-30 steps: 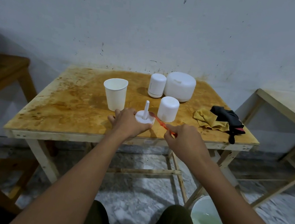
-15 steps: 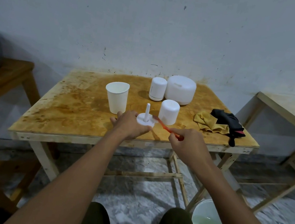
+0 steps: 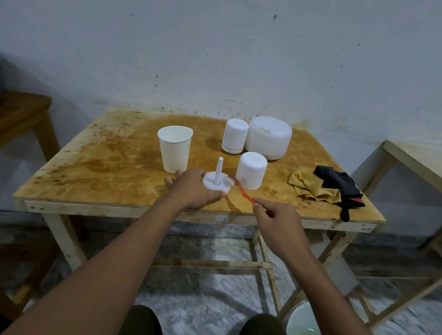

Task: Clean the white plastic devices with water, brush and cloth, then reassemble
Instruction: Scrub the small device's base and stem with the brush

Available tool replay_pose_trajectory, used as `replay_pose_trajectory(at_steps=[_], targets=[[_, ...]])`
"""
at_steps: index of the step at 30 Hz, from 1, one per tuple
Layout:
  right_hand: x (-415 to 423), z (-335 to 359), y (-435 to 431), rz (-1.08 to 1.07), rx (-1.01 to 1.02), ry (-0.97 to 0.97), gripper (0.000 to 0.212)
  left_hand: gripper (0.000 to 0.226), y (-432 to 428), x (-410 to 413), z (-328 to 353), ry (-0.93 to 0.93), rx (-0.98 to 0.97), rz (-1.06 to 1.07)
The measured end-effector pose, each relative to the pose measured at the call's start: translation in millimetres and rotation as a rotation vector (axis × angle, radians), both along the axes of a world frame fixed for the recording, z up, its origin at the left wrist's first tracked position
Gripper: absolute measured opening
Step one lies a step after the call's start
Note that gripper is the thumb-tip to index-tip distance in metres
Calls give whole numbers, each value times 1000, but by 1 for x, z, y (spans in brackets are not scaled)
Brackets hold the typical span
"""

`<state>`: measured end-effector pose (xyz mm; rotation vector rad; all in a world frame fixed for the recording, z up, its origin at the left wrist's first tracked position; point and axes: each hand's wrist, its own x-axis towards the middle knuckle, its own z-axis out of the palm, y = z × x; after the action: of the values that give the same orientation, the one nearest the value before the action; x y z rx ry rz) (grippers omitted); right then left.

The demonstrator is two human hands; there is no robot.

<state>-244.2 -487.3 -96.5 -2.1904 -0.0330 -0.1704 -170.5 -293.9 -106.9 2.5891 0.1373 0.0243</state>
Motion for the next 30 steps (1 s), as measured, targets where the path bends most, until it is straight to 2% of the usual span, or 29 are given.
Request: replay_pose_trajectory(at_steps=[6,10,12,15,17,18,20,22,24,26,30], targets=[[-1,7,0,-20,25,-56,29,67,0,0,-5,-47,13,-5],[3,22,-1,-55,16,-96,28,82,7,-2,-6,-54,-13,-12],[7,31,0,-48,32,-122,24,71,17,-5,-3,-213,-118,29],[12,46,6,-25,41,-167,17,38,38,-12,3,-676,-270,43],[19,57,15,12,26,-191,14,39,51,-12,10,-861,-234,116],[24,63,19,40,9,-200,13,43,56,-9,12,-875,-212,169],[36,74,29,97,-56,-221,11,62,63,3,13,-745,-211,284],[51,84,40,143,-123,-239,12,88,68,16,12,-511,-312,343],[66,93,50,186,-188,-228,13,103,69,27,9,-328,-421,338],[79,101,61,226,-277,-208,16,103,69,36,5,-278,-495,310],[101,110,79,291,-386,-183,17,87,71,44,0,-347,-595,302]])
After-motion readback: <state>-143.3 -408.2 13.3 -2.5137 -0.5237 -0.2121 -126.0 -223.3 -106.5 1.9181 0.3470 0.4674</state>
